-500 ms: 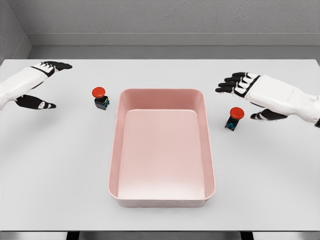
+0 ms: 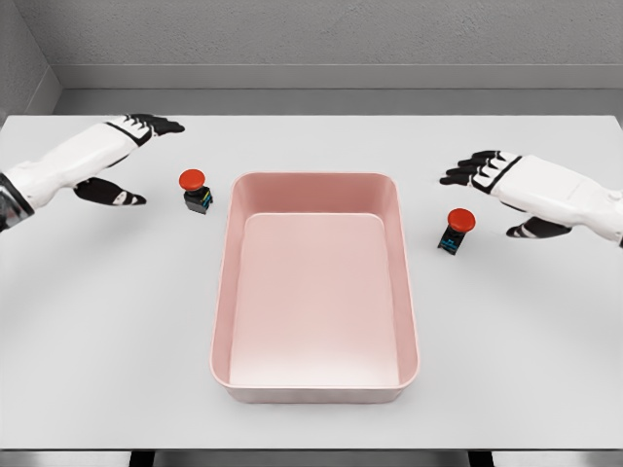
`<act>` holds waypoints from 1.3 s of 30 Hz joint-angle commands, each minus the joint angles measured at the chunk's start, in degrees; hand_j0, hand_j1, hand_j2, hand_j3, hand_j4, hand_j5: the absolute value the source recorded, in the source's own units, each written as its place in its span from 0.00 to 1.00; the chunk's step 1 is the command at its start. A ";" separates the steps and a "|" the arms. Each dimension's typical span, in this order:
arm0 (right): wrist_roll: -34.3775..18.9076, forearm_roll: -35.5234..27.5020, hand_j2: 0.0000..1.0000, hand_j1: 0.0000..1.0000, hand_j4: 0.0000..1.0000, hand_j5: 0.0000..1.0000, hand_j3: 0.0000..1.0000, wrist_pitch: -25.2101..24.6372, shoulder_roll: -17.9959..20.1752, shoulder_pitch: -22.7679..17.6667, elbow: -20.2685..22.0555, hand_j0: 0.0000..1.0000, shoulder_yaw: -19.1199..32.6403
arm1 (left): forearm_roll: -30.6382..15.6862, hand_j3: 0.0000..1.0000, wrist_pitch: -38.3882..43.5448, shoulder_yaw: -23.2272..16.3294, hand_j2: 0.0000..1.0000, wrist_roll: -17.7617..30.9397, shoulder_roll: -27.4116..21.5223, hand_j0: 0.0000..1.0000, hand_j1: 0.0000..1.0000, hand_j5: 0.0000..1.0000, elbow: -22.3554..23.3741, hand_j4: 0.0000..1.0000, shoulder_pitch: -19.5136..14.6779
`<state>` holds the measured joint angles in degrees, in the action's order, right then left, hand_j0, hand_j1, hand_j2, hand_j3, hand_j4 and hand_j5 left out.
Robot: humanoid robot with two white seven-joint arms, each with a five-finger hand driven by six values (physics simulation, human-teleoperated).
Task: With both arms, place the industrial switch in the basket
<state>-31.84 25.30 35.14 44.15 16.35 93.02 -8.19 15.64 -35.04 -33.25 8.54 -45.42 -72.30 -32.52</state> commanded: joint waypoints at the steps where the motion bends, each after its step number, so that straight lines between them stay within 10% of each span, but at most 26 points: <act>1: 0.11 2.20 1.00 1.00 1.00 1.00 1.00 -0.14 -0.38 0.09 -3.98 1.00 -0.25 | 0.00 1.00 0.04 -1.03 1.00 0.07 0.42 1.00 1.00 1.00 0.14 1.00 0.00; 35: 0.20 12.58 1.00 1.00 1.00 1.00 1.00 -0.14 -7.94 8.44 -13.83 1.00 -11.59 | 5.45 0.97 0.04 -7.71 0.97 2.45 7.97 0.97 0.97 0.97 9.63 0.97 -7.12; 39: -2.70 12.58 0.69 0.69 0.69 0.69 0.69 -0.14 -7.85 8.44 -13.74 0.69 -11.59 | 5.45 0.85 0.04 -7.71 0.85 3.32 7.97 0.85 0.85 0.85 9.81 0.85 -7.21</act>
<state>-32.82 38.13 35.14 36.23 24.79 79.35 -19.64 21.44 -35.05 -41.00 11.36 -37.41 -62.61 -39.73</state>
